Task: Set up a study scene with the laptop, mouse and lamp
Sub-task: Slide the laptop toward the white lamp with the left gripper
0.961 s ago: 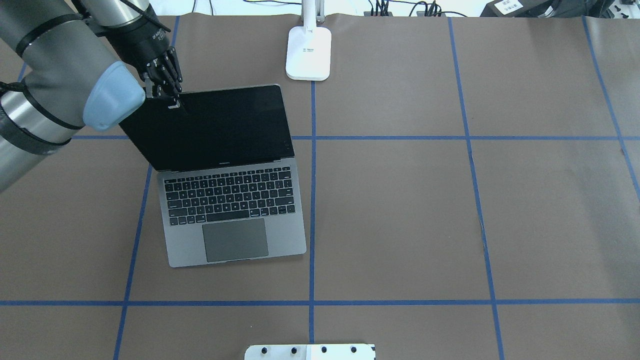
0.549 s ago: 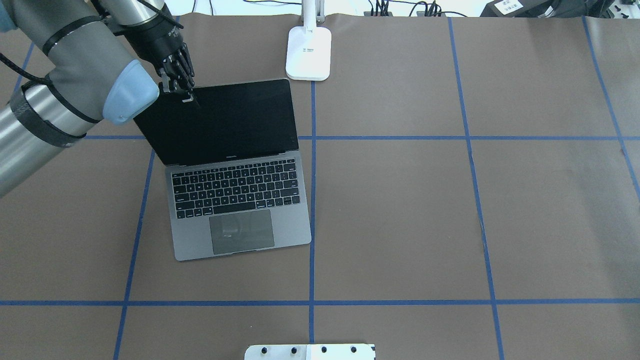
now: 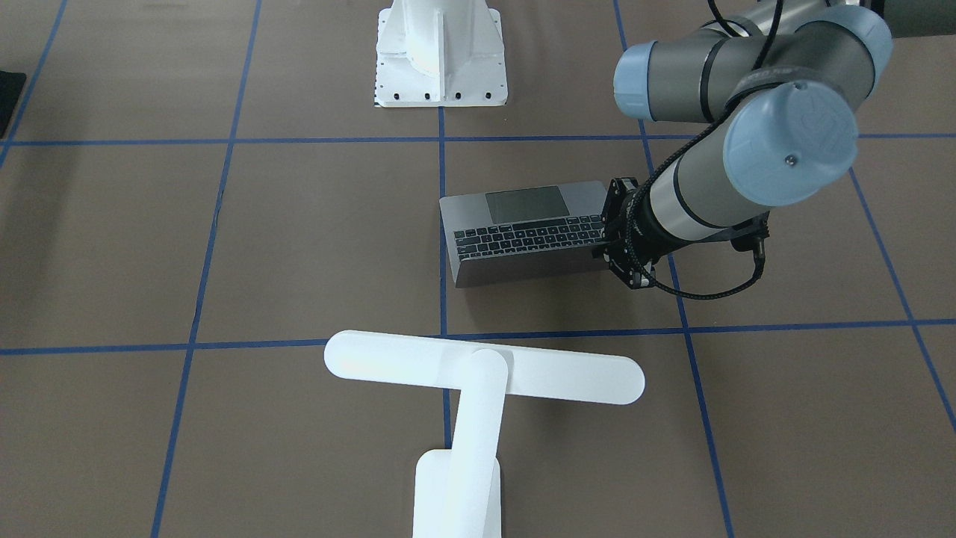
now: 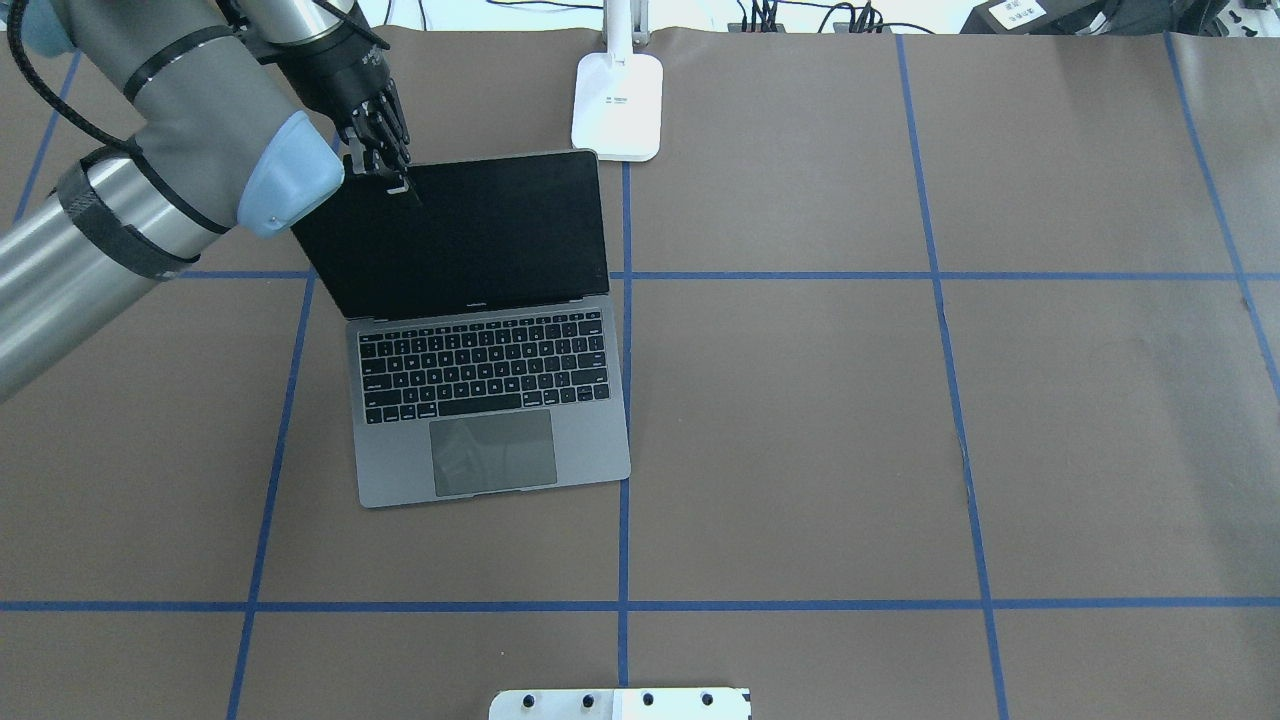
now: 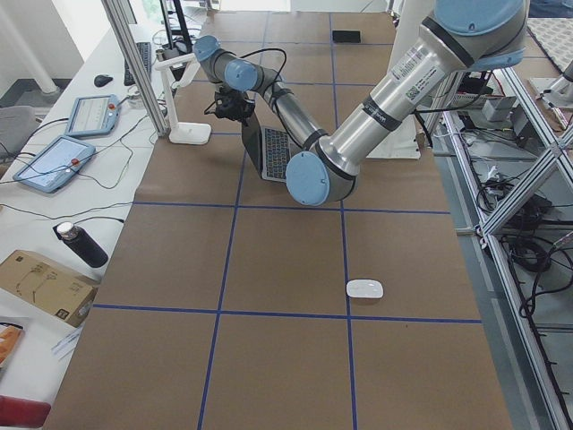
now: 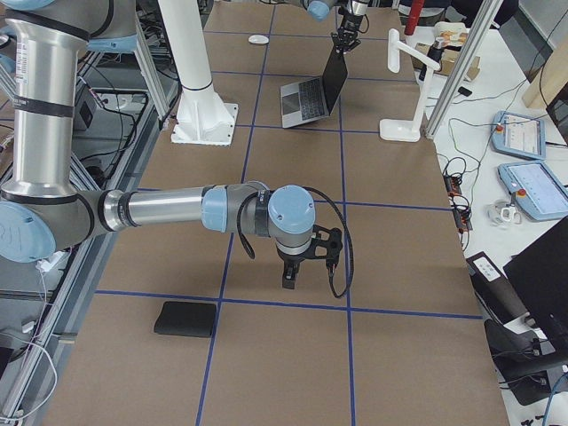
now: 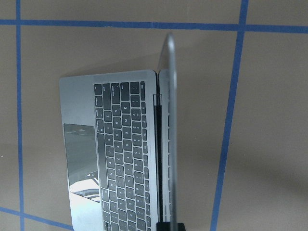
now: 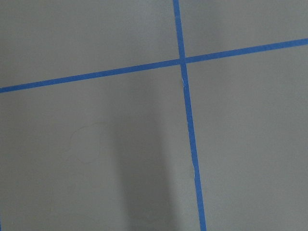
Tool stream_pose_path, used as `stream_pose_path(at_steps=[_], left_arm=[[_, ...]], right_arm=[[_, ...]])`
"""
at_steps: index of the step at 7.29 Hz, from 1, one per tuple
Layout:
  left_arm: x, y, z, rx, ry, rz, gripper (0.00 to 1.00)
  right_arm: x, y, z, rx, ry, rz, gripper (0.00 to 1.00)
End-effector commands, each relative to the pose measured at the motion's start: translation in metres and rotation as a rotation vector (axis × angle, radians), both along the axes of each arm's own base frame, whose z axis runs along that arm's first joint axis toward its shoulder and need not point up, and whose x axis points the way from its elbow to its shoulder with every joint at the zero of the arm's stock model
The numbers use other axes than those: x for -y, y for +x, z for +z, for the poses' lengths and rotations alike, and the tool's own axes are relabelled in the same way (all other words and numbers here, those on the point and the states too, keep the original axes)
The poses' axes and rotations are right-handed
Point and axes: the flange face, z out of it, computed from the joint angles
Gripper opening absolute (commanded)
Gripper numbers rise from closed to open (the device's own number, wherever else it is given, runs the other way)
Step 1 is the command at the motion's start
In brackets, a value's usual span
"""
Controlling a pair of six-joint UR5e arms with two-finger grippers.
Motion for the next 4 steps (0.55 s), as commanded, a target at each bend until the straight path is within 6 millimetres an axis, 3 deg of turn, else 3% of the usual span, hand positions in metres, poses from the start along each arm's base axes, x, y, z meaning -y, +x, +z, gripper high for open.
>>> stream_pose_path(at_steps=[1, 4], left_arm=[[0.013, 0.015, 0.007, -0.008, 0.003, -0.009, 0.00], [0.031, 0.028, -0.004, -0.017, 0.024, -0.002, 0.00]], right_arm=[[0.001, 0.000, 0.000, 0.000, 0.001, 0.000, 1.00], [0.001, 0.000, 0.000, 0.000, 0.001, 0.000, 1.00]])
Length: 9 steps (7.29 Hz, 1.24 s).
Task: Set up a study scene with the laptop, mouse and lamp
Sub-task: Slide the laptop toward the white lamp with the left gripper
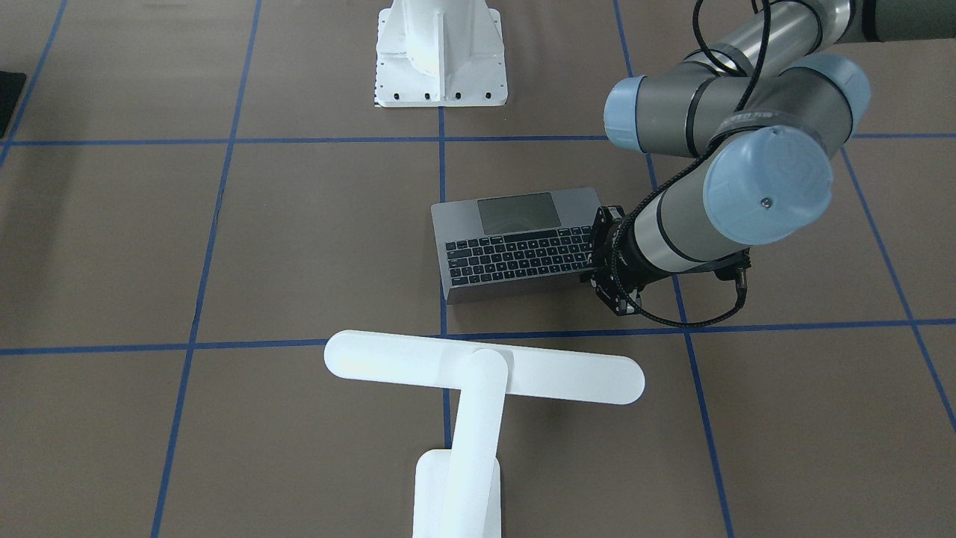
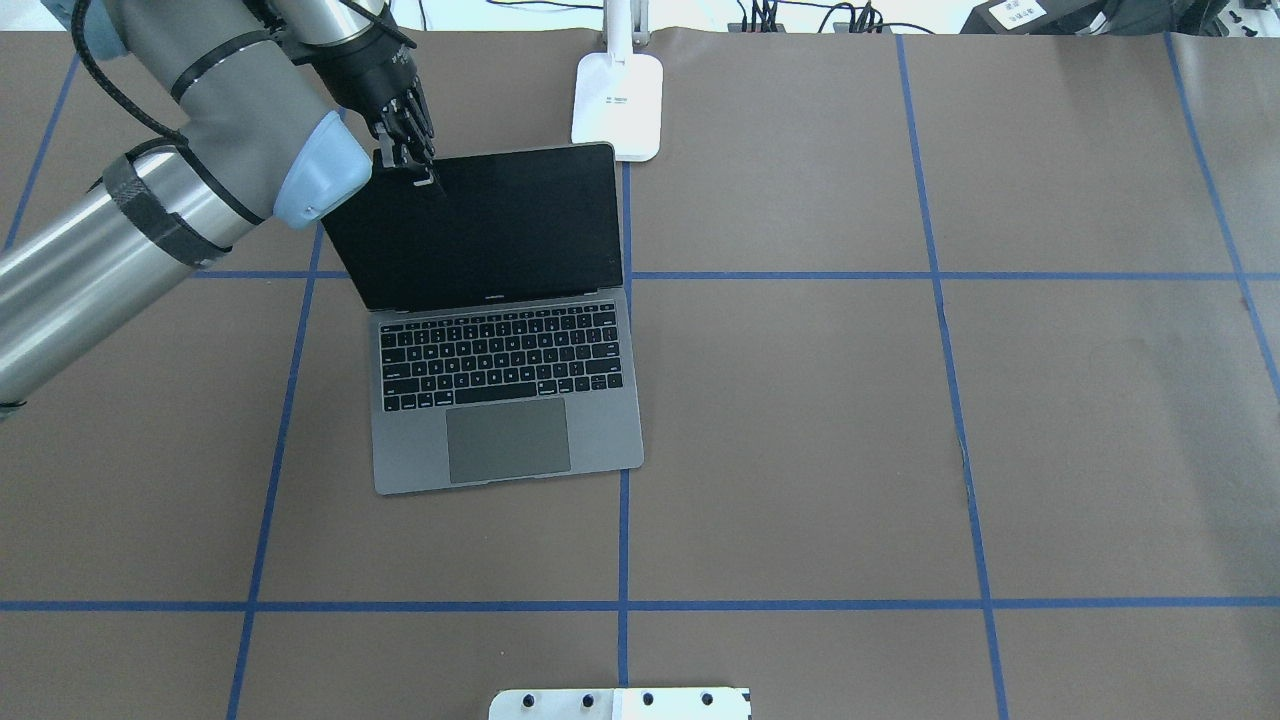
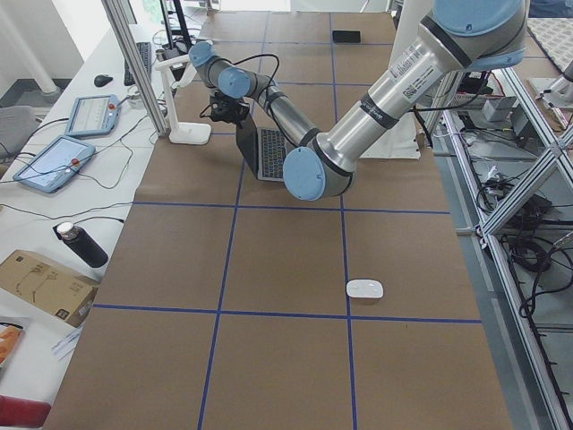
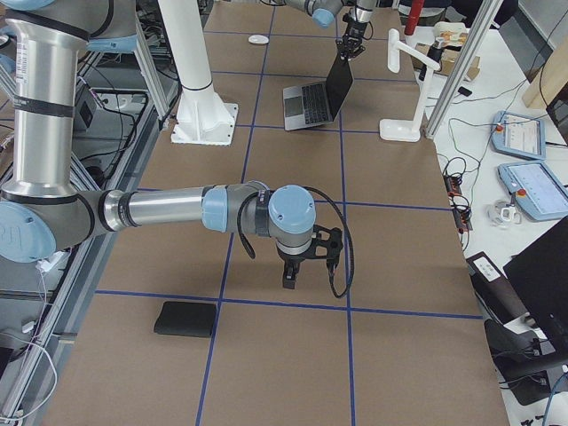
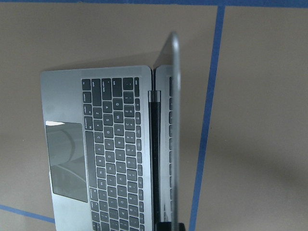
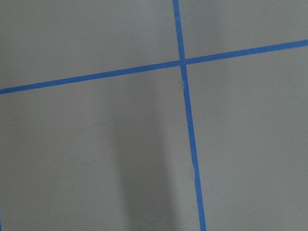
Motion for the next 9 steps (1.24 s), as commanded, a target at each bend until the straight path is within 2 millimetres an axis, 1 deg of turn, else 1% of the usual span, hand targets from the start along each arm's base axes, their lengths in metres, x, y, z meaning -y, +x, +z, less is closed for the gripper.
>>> stream_pose_path(at_steps=[1, 3, 5, 8, 9], left_arm=[[0.011, 0.012, -0.010, 0.006, 0.051, 0.003, 0.00], [0.010, 0.014, -0.007, 0.007, 0.079, 0.024, 0.00], [0.000, 0.033, -0.004, 0.027, 0.097, 0.040, 0.00], [-0.001, 0.036, -0.001, 0.022, 0.113, 0.040, 0.00], [-0.001, 0.036, -0.001, 0.022, 0.113, 0.040, 0.04]], right_arm=[[0.001, 0.000, 0.000, -0.002, 0.000, 0.000, 1.00], [0.001, 0.000, 0.000, -0.002, 0.001, 0.000, 1.00], [0.003, 0.000, -0.001, -0.002, 0.002, 0.001, 1.00], [0.003, 0.000, -0.001, -0.002, 0.003, 0.001, 1.00], [0.003, 0.000, -0.001, -0.002, 0.002, 0.001, 1.00]])
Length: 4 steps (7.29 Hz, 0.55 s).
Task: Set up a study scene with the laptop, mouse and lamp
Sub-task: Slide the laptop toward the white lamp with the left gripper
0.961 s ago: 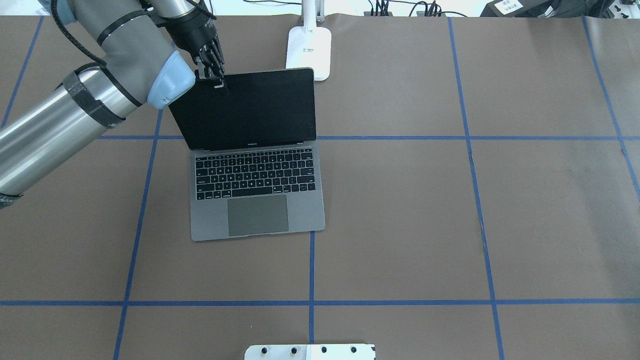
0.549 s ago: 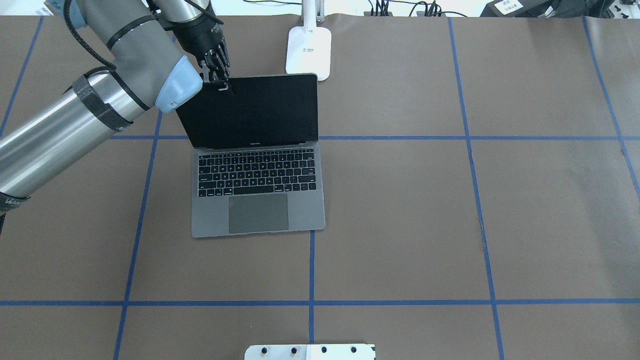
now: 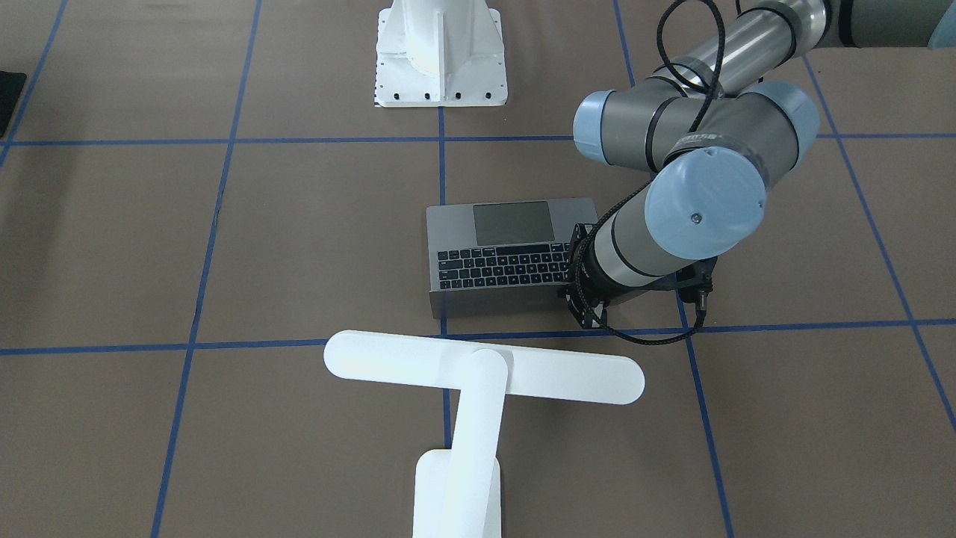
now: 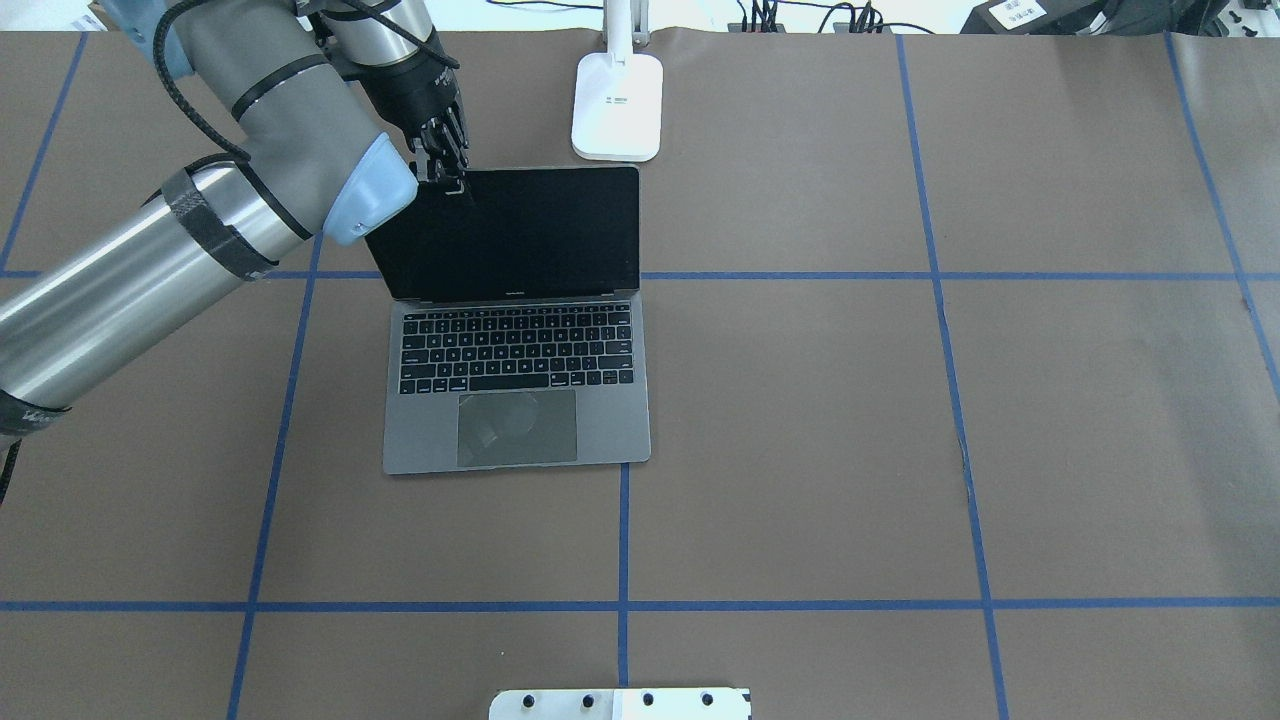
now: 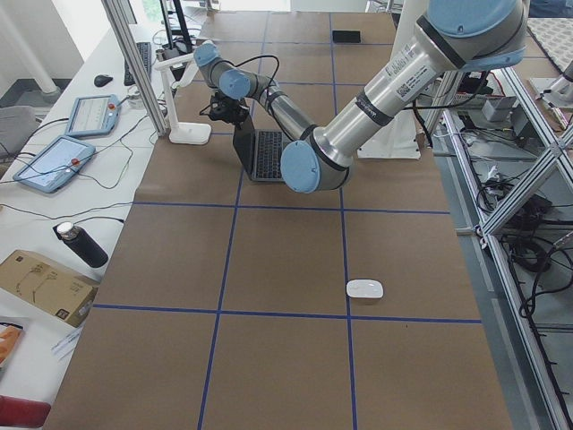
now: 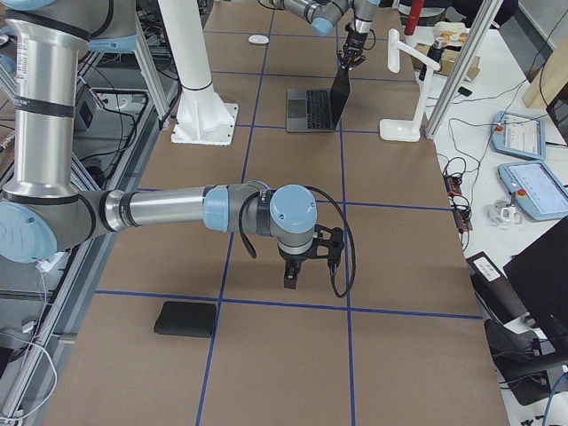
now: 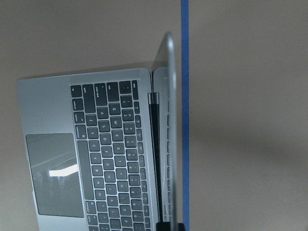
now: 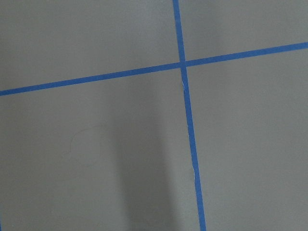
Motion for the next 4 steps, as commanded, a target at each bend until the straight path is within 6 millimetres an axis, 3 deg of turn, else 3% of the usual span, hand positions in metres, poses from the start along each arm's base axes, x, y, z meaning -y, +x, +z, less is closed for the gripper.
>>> stream_pose_path(at_steps=[1, 2, 4], left_arm=[[-0.0007, 0.0001, 0.0003, -0.001, 0.002, 0.000, 0.75], [-0.0009, -0.0002, 0.0001, 0.001, 0.002, 0.000, 1.00], [-0.0015, -0.0006, -0.0011, 0.000, 0.003, -0.001, 1.00]], right_arm=[[0.0001, 0.0000, -0.0001, 0.000, -0.001, 0.000, 1.00], [0.0008, 0.0001, -0.0007, 0.000, 0.001, 0.000, 1.00], [0.0001, 0.0000, -0.0001, 0.000, -0.001, 0.000, 1.00]])
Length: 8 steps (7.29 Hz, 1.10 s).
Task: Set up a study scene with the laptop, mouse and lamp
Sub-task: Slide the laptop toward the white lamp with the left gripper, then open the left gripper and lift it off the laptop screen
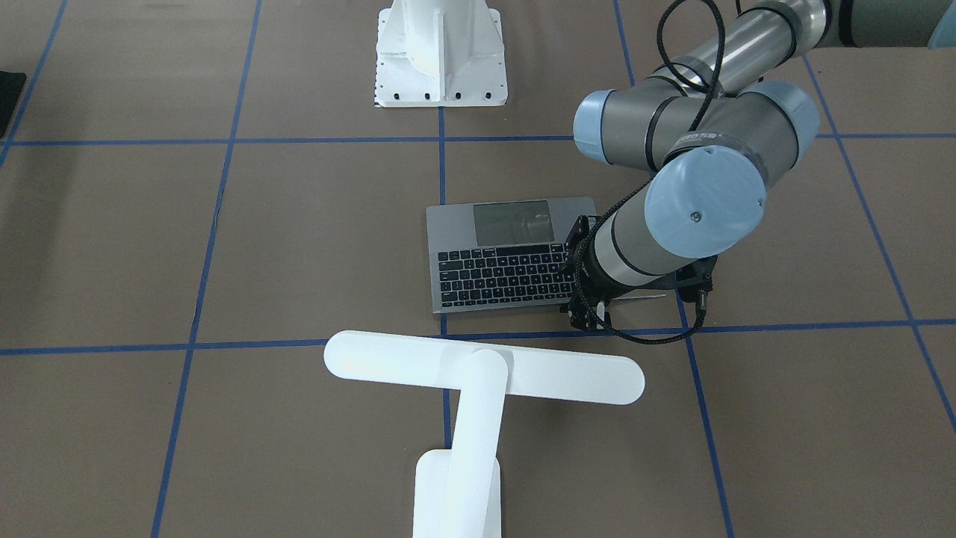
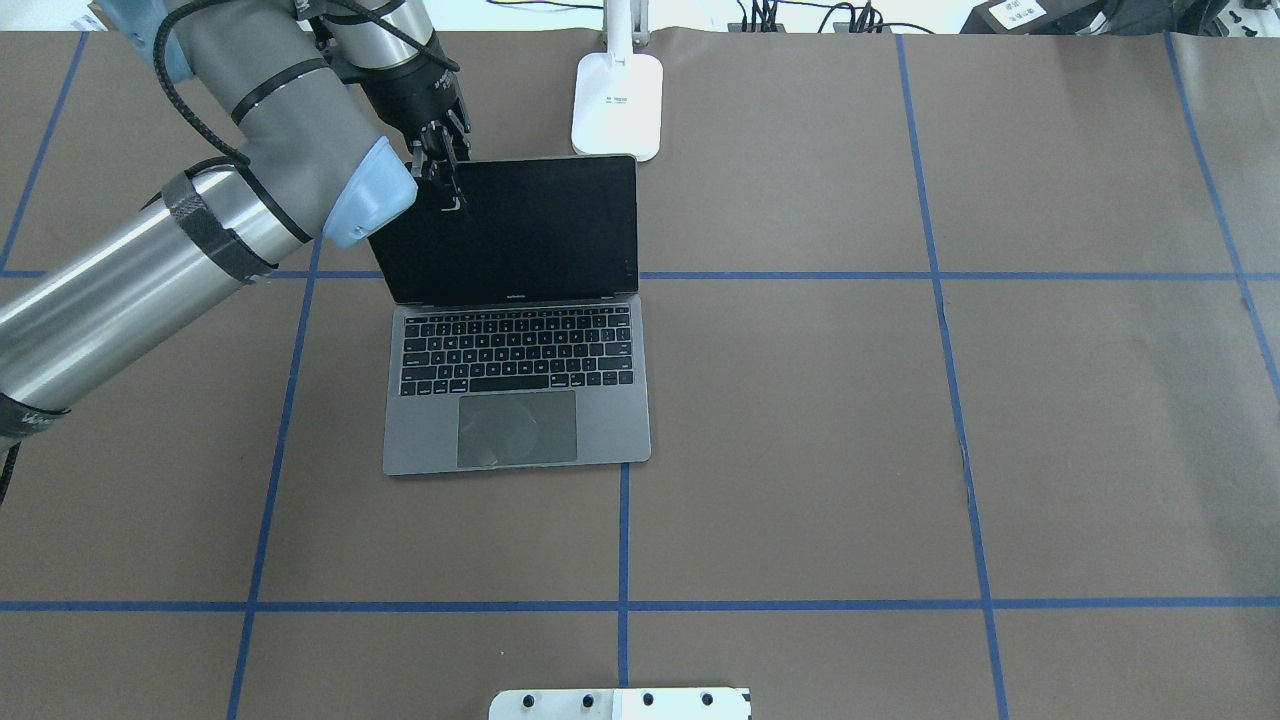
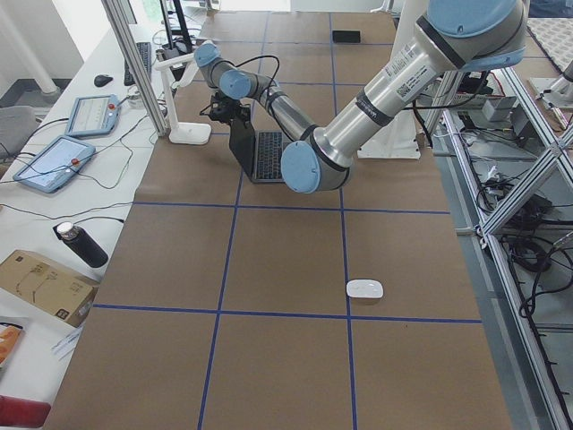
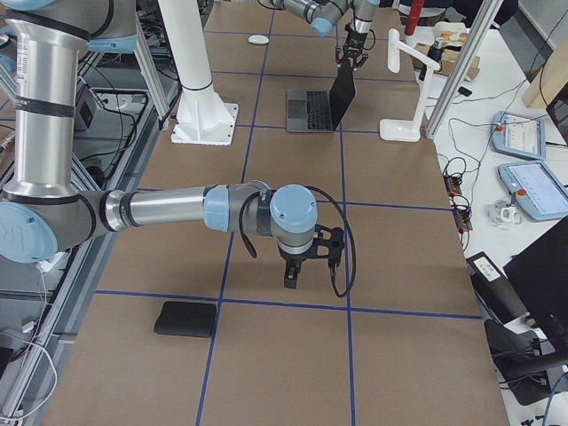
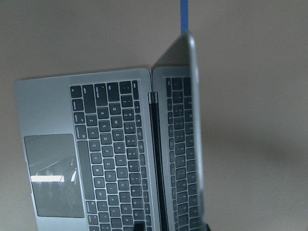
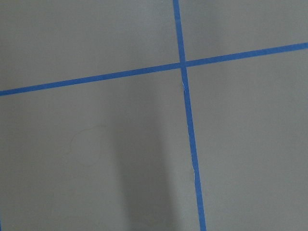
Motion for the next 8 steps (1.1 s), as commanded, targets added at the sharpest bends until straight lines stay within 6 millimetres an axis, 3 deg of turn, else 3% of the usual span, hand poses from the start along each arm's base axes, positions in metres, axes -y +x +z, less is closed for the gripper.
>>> stream_pose_path(at_steps=[1, 4, 6, 7, 8], left_arm=[[-0.001, -0.001, -0.002, 0.000, 0.004, -0.002, 1.00], [-0.002, -0.034, -0.008, 0.005, 0.050, -0.056, 1.00], [0.009, -0.077, -0.017, 0.009, 0.098, -0.128, 1.00], [-0.004, -0.096, -0.011, 0.024, 0.151, -0.159, 1.00], [-0.030, -0.123, -0.001, 0.013, 0.268, -0.121, 1.00]], right_arm=[[0.000, 0.000, 0.000, 0.000, 0.001, 0.000, 1.00], [0.002, 0.000, -0.003, 0.000, 0.006, 0.000, 1.00], [0.002, 0.000, -0.003, -0.001, 0.009, 0.000, 1.00], [0.002, 0.000, -0.006, -0.001, 0.014, 0.001, 1.00], [0.003, 0.000, -0.008, -0.002, 0.018, 0.001, 1.00]])
